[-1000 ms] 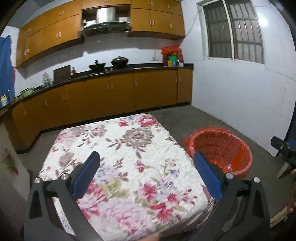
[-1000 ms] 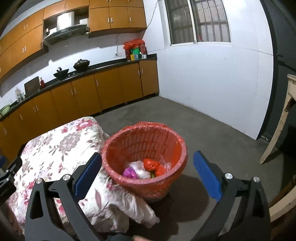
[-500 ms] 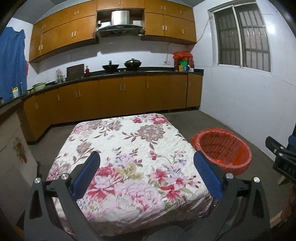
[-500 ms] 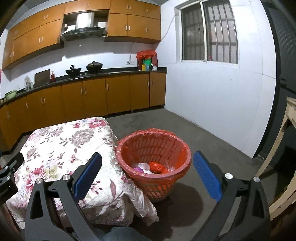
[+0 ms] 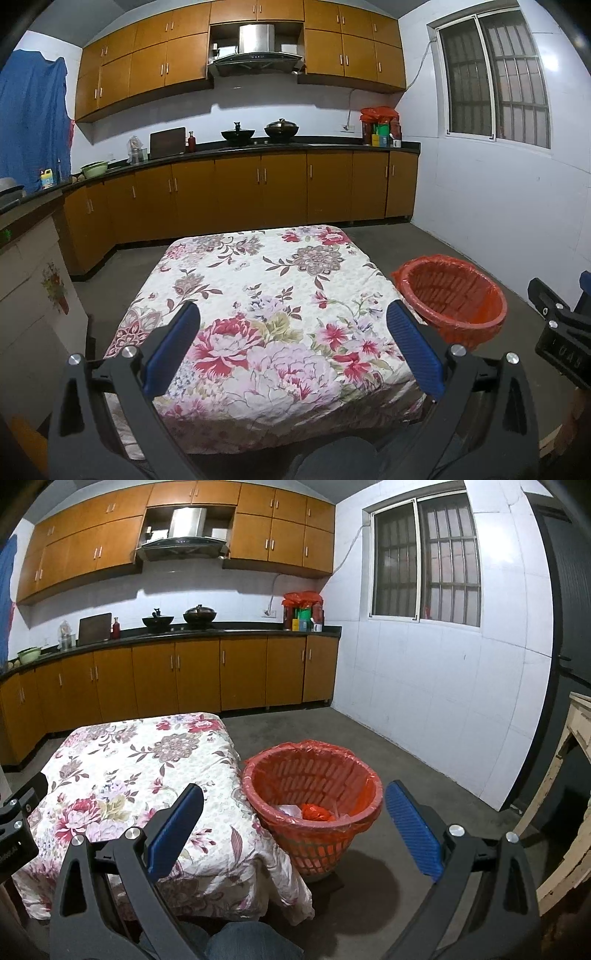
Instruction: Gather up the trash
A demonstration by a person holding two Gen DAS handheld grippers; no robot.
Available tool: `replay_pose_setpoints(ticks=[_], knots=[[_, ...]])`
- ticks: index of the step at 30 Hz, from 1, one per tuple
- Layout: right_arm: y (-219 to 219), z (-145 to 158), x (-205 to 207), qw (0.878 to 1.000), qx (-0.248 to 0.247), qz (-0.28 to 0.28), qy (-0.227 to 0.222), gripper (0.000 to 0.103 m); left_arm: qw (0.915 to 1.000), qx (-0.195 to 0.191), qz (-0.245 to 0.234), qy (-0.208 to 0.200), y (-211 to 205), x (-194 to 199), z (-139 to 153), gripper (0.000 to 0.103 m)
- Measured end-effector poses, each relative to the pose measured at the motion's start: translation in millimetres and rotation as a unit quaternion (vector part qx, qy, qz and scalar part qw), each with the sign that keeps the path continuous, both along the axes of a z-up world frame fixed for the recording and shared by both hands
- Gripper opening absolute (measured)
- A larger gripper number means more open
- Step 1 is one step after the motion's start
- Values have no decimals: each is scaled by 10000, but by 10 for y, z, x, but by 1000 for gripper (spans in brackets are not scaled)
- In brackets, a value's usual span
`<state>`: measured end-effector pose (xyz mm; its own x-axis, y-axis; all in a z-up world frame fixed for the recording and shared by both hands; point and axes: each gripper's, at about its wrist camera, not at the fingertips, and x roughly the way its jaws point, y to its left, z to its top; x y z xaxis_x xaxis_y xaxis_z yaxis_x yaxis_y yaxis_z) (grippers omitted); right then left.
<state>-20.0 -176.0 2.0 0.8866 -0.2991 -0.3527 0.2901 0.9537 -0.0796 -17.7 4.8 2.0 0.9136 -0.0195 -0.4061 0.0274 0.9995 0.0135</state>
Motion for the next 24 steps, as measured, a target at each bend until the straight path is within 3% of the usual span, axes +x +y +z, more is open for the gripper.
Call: replay_pose_setpoints(ticks=[24], knots=[[-83, -70, -98, 9998, 131, -147, 59, 98, 9998, -45, -199, 68, -85, -104, -28, 99]])
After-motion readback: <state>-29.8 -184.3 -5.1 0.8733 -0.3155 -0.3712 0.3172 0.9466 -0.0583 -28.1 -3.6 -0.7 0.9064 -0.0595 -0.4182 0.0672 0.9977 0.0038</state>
